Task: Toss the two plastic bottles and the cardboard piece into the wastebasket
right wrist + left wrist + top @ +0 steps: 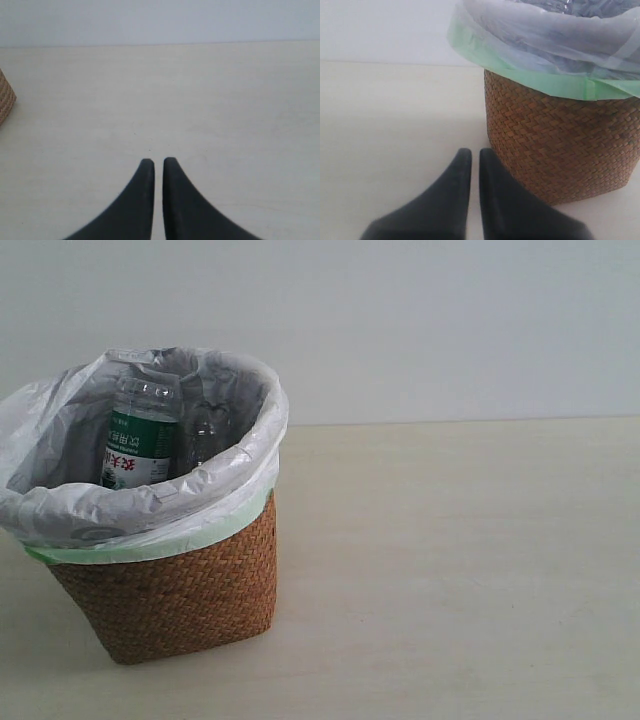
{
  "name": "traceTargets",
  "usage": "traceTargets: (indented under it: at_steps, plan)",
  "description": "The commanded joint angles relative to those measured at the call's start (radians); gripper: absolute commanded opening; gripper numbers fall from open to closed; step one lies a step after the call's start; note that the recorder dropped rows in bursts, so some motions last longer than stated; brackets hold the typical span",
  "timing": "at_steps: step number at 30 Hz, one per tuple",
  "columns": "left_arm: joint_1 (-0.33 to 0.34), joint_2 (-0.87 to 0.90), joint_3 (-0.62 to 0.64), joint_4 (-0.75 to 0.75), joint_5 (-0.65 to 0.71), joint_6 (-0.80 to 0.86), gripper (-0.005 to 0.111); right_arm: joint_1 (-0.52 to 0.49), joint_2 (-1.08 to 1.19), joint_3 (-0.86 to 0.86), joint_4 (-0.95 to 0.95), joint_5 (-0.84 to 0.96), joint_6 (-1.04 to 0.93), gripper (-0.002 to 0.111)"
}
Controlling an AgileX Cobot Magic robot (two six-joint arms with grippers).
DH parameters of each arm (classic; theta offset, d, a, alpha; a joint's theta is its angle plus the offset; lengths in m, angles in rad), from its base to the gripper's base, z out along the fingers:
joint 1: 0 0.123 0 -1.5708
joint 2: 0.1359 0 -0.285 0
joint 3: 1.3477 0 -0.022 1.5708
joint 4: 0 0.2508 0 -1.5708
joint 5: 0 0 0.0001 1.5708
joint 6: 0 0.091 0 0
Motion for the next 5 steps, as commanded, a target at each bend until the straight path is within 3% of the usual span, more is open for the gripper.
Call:
traceTargets:
  at_steps: [1,5]
  plan:
    - [0.003,-0.002,0.003,0.002,-0.003,-0.009,0.006,-0.006,-0.004,-0.001,-0.003,-0.004,0.0,0.003]
    - [0.003,-0.002,0.003,0.002,-0.003,-0.009,0.006,-0.006,-0.004,-0.001,-0.003,-0.004,0.0,0.003]
